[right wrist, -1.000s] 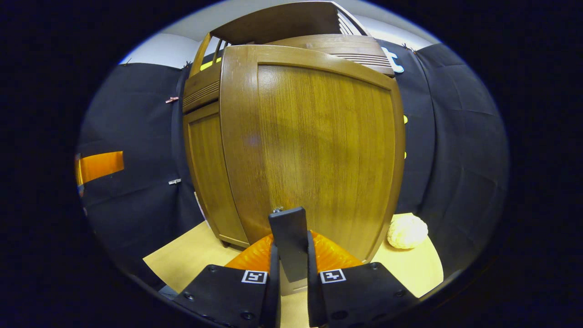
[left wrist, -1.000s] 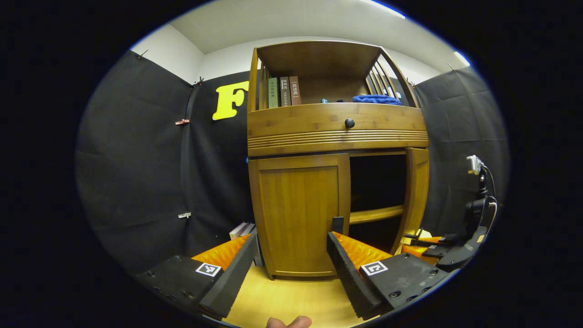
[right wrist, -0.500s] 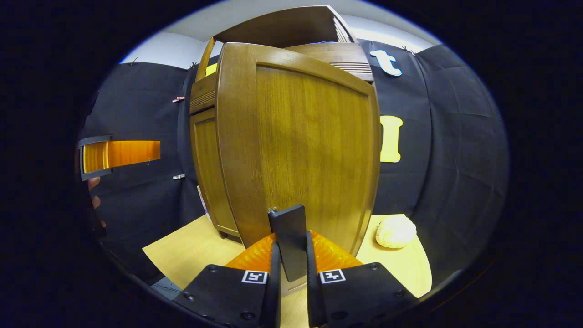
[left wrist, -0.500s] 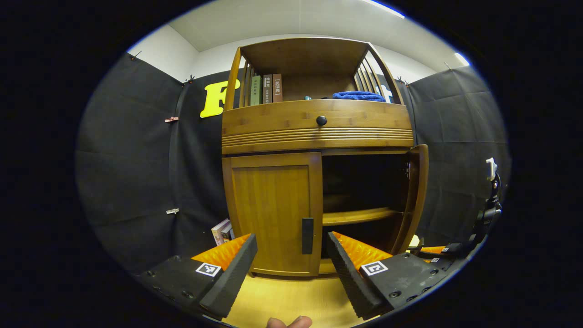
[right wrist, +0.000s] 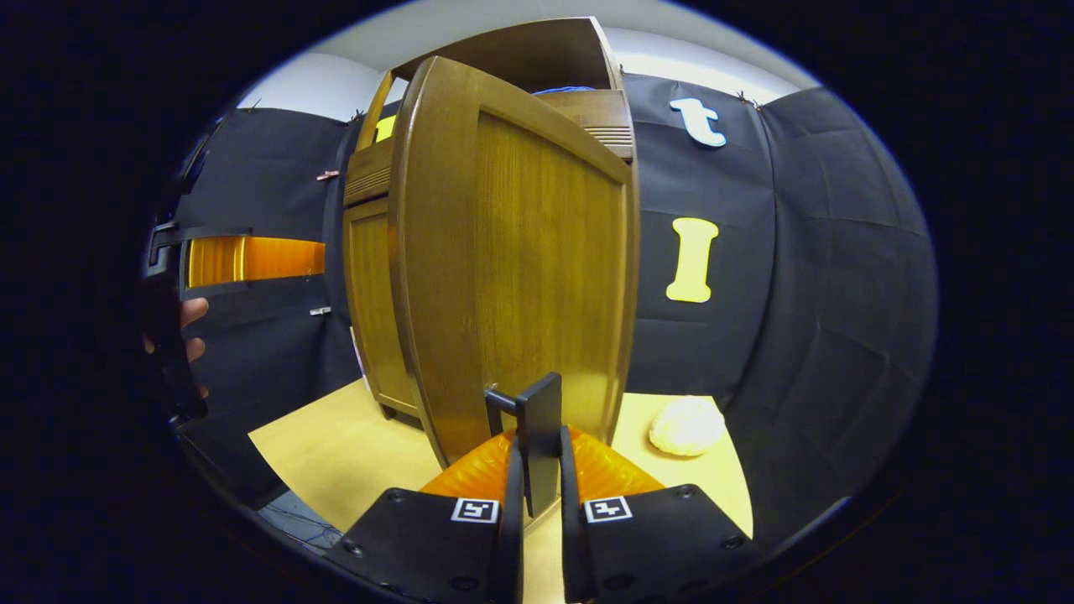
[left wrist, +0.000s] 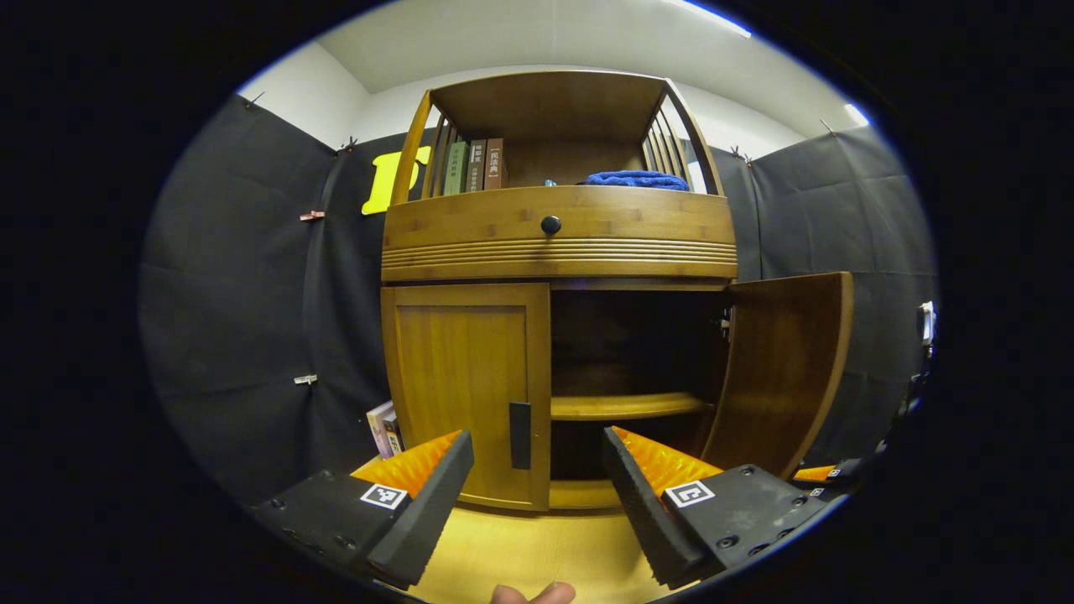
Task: Open the right door of the double-door shoe cabinet with the right hand, and open the left door with the left hand.
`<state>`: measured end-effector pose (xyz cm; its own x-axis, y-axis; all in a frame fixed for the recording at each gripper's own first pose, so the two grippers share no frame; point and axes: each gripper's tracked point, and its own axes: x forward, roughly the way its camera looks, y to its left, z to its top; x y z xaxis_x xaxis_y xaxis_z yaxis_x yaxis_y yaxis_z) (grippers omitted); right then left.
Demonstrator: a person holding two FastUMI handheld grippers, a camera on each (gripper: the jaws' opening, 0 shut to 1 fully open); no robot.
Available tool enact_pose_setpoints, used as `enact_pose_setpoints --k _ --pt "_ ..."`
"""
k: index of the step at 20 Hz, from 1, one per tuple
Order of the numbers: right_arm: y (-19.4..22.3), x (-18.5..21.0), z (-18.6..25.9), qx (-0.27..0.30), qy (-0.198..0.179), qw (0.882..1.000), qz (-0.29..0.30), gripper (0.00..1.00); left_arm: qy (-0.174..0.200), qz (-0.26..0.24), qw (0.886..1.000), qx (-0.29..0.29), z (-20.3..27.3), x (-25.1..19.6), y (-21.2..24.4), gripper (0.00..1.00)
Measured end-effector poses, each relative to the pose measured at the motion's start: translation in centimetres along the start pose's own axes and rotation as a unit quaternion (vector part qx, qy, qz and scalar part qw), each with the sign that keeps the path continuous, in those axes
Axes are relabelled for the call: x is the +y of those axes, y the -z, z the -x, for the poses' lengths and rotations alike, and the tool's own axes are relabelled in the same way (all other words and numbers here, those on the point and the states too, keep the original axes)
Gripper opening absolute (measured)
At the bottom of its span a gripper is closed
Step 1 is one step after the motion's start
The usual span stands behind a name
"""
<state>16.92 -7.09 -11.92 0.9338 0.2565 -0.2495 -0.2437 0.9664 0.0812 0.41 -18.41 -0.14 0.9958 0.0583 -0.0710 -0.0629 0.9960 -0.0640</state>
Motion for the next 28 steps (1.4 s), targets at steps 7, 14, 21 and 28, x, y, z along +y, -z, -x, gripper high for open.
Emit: enact_pose_setpoints --k 7,14,21,28 --pt "-0.1 -4.3 1.2 -0.011 0.039 0.998 -0.045 0.17 0.003 -0.009 1.0 0.001 1.0 -3.0 0.3 0.95" --pt "-0.2 -5.8 2.2 -0.015 0.042 0.997 -0.058 0.17 0.015 -0.015 1.0 0.002 0.8 -5.2 0.6 0.95" --pt "-0.4 -6.3 2.6 -0.02 0.048 0.997 -0.052 0.17 0.026 -0.019 0.999 0.005 0.2 -6.0 1.1 0.95" --pt "-0.7 -9.7 5.5 -0.043 0.127 0.99 -0.048 0.51 0.034 -0.03 0.999 0.005 -1.9 -5.3 1.5 0.96"
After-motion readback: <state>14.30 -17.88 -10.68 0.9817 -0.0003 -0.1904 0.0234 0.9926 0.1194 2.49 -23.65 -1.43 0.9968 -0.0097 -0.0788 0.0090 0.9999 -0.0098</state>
